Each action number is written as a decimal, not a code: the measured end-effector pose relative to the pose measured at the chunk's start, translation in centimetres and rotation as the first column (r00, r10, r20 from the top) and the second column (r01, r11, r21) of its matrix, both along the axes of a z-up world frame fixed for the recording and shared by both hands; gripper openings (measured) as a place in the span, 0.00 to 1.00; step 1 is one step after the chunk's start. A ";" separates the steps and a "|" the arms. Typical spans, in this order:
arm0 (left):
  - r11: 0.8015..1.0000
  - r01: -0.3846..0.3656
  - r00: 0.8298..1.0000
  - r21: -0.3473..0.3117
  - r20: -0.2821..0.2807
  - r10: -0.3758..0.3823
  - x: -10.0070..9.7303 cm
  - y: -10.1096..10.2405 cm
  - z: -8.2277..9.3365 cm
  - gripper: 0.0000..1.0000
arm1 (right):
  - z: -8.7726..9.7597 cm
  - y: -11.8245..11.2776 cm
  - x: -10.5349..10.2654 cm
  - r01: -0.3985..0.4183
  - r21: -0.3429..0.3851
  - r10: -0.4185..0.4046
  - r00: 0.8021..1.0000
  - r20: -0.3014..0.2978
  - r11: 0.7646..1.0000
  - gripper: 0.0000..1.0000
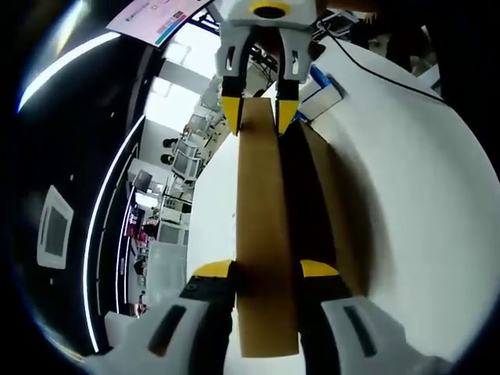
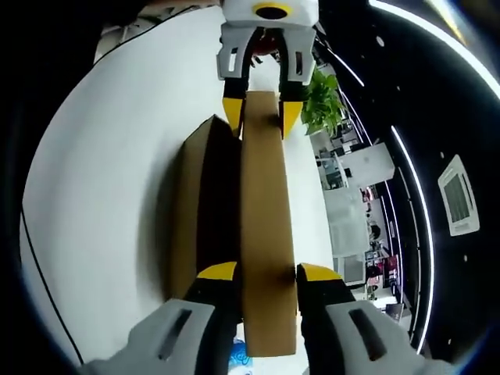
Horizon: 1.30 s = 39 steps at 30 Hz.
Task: Operate the shoe box by opening the lid, removing the specified soft item, and placing it in the target area until the item is outside and the box remains undamaged.
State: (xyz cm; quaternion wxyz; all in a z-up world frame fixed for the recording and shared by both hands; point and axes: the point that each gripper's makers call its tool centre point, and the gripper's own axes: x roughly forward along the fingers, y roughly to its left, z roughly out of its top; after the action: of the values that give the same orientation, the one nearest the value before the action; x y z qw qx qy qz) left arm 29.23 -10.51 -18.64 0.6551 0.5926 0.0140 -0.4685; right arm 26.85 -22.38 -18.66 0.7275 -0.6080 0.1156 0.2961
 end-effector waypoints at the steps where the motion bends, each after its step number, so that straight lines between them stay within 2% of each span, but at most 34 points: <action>1: 1.000 0.002 1.000 0.002 -0.002 -0.002 -0.1 0.0 -0.1 0.30 | -0.1 0.2 0.0 -0.007 0.000 0.007 1.000 0.009 1.000 0.29; 5: 1.000 0.007 1.000 0.001 -0.001 -0.007 -0.3 0.1 -0.6 0.30 | -0.4 0.4 0.1 -0.003 0.019 0.003 1.000 0.010 1.000 0.28; 8: 1.000 0.006 1.000 -0.007 -0.005 -0.006 -0.4 0.2 -0.8 0.30 | -0.7 0.4 -0.1 -0.017 0.018 0.016 0.999 0.033 1.000 0.28; 14: 1.000 0.009 0.999 -0.001 0.033 -0.009 -0.7 0.1 -1.8 0.30 | -1.5 0.4 -0.3 -0.016 0.018 0.015 0.997 0.070 1.000 0.28; 16: 1.000 0.010 0.999 0.000 0.039 -0.010 -1.0 0.2 -2.3 0.30 | -1.8 0.5 -0.5 -0.004 0.047 0.000 0.997 0.072 0.999 0.28; 25: 0.999 0.024 0.997 -0.032 0.076 -0.021 -1.5 0.2 -3.8 0.30 | -3.4 0.6 -0.9 0.005 0.049 -0.011 0.993 0.119 0.999 0.28; 30: 0.999 0.022 0.991 -0.024 0.136 -0.019 -1.4 0.1 -4.3 0.30 | -4.0 0.5 -0.8 0.006 0.039 -0.012 0.985 0.173 0.999 0.28; 39: 0.999 0.028 0.982 -0.041 0.186 -0.019 -1.5 0.1 -5.5 0.30 | -5.4 0.2 -0.5 0.008 0.015 -0.011 0.971 0.237 1.000 0.29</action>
State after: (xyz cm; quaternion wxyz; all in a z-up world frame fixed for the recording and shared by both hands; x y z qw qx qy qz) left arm 27.77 -10.44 -24.19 0.6607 0.6195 -0.0644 -0.4190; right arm 26.33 -22.15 -24.03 0.7417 -0.6334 0.0289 0.2187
